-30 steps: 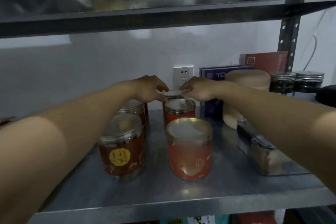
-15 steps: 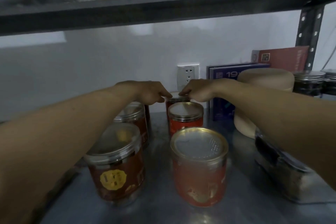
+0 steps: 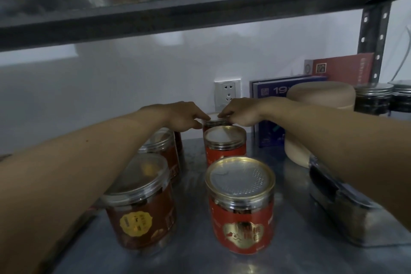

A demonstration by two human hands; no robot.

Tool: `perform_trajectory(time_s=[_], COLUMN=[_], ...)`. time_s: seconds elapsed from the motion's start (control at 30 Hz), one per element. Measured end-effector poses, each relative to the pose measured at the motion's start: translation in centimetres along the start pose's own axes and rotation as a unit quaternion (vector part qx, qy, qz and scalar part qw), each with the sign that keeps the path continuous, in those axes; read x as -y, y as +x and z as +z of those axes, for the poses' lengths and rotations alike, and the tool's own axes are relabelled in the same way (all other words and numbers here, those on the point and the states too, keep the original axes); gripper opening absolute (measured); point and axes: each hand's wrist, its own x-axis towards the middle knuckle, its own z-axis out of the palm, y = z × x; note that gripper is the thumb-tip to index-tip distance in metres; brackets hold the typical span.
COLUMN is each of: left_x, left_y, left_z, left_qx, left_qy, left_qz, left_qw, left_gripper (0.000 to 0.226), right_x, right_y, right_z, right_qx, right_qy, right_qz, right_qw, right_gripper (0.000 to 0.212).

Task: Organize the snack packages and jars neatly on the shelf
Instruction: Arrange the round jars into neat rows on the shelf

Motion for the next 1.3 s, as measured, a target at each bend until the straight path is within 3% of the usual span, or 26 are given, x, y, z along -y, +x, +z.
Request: perform_trajectory(time_s=[0.3,0.47,0.6,0.77,0.93,1.07,1.3], left_x=[-0.5,-0.7,-1.3,-2.6,-2.8,-3.4,-3.9], left_y=[-0.7,-1.0,-2.0,-4.6,-6.2,-6.2,-6.4], left_z=[0.0,0.0,-0.7,-1.4,0.1,0.5,0.8], left_qx=[0.027,0.025,0.009,-0.003,0.017,-0.025,-0.04], left_qy=[-0.054,-0.056,-0.054,-0.095,-0.067,-0.067,-0.044], left_qz=[-0.006,-0.013,-0.011,0.047,0.073,0.081,0.075], left_qw=[0.998,0.998,0.998,0.994,0.995,0.994,0.995], left_gripper=[0.075,0.068,0.076,0.062,0.056,0.044,0.042], right_x=[0.0,0.1,0.6,1.0,1.0,0.9,0.9], right_y=[-1.1,-1.3,-2.5,-5.5,-6.8,-7.2,-7.8], right_z=[0.3,0.3,-0.5,-1.6,0.0,0.4,0.8], right_qx=[-0.002,-0.003,-0.061,-0.043,-0.011,-0.012,-0.014], right_qy=[0.036,0.041,0.041,0.062,0.117,0.124,0.131], right_qz=[-0.015,-0.013,-0.03,-0.041,-0.04,-0.039,-0.029], right_qw=[0.999,0.999,0.997,0.996,0.992,0.991,0.991], right_gripper=[0.059,0.059,0.06,0.071,0.058,0.073,0.059])
